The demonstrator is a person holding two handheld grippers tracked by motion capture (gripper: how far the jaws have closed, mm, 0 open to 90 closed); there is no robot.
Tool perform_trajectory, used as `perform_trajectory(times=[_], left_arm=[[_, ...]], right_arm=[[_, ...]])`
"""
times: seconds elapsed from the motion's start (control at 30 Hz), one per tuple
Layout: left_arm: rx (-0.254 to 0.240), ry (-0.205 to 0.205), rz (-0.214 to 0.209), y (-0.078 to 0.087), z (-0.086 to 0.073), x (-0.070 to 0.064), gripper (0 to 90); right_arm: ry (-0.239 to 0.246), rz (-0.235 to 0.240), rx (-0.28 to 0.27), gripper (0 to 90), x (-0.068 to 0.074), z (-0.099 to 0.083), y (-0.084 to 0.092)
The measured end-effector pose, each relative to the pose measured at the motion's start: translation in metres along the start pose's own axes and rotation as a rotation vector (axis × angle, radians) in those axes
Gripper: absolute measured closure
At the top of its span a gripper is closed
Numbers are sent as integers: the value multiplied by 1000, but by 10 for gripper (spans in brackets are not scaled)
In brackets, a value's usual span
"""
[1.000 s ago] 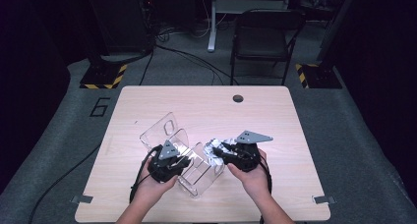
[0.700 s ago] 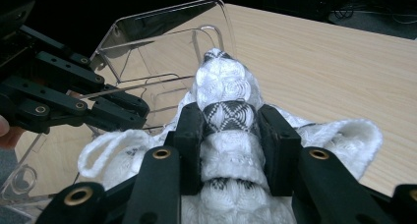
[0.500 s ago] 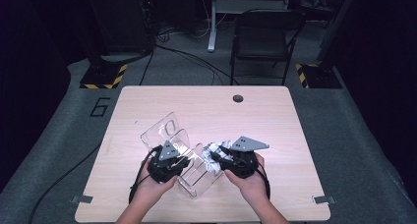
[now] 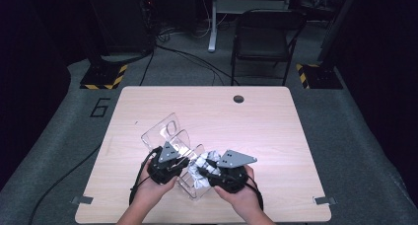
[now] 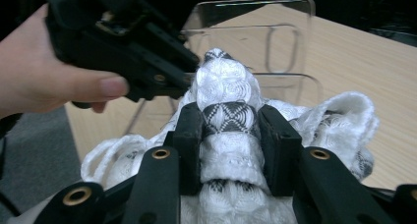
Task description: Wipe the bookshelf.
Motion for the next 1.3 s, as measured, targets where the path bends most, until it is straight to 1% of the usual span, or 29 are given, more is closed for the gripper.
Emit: perform_trajectory(times=[0.03,0.13,0.2,0.33,0.4,0.47,0.57,0.6,0.7,0.73,0.77,0.8,0.83,0.87,0.9,0.97,1.07,1.13,1.23,1.3], left_arm=[[-4,0,1,0,0,0,829],[-7,2,1,0,0,0,830],[-3,0,-1,0,0,0,829],[-10,6,0,0,0,0,828],[-16,12,1,0,0,-1,827],[-25,13,4,0,-1,-1,825],[-27,12,7,0,-1,-1,820],[-32,20,4,0,-1,-1,820],[-37,19,5,0,-1,-1,818],[-43,26,0,0,-1,-1,811],[-46,25,-18,0,-1,-2,796],[-48,21,-26,0,-1,-1,775],[-56,22,-14,0,0,-1,772],[-61,22,-14,0,-1,-1,768],[-58,21,-26,0,-1,-1,763],[-64,24,-34,1,-1,-2,749],[-76,17,-31,1,-1,-1,749],[-82,21,-30,1,-2,-2,759],[-94,16,-1,0,-3,-1,794],[-86,3,13,0,-3,-1,814]], right_arm=[[0,0,0,654,0,0,0],[-16,-23,-11,654,-12,-1,3],[-27,-46,-23,654,-20,-1,4],[-67,-80,-32,649,-35,-2,8],[-75,-90,-34,647,-39,-2,9],[-96,-92,-44,645,-42,-3,9],[-103,-108,-42,643,-45,-4,11],[-100,-109,-44,642,-46,-4,11],[-112,-116,-43,643,-49,-4,12],[-119,-118,-47,643,-51,-4,13],[-122,-118,-44,643,-52,-4,13],[-126,-119,-44,643,-53,-4,14],[-131,-118,-47,643,-54,-5,14],[-129,-115,-49,643,-55,-5,14],[-131,-115,-53,643,-55,-5,13],[-133,-115,-52,642,-56,-5,13],[-143,-119,-55,642,-57,-5,14],[-146,-122,-59,643,-59,-6,14],[-168,-121,-63,643,-62,-7,15],[-177,-119,-67,643,-64,-7,16]])
Point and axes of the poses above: each handheld gripper's, and its own axes: y roughly backward along the jaws, z roughly out of its top, x roughly to its left, the point moved 4 cm from there along -y, roughly forward along the jaws, and after that the axes turned 11 degrees about x, right-handed, at the moved point
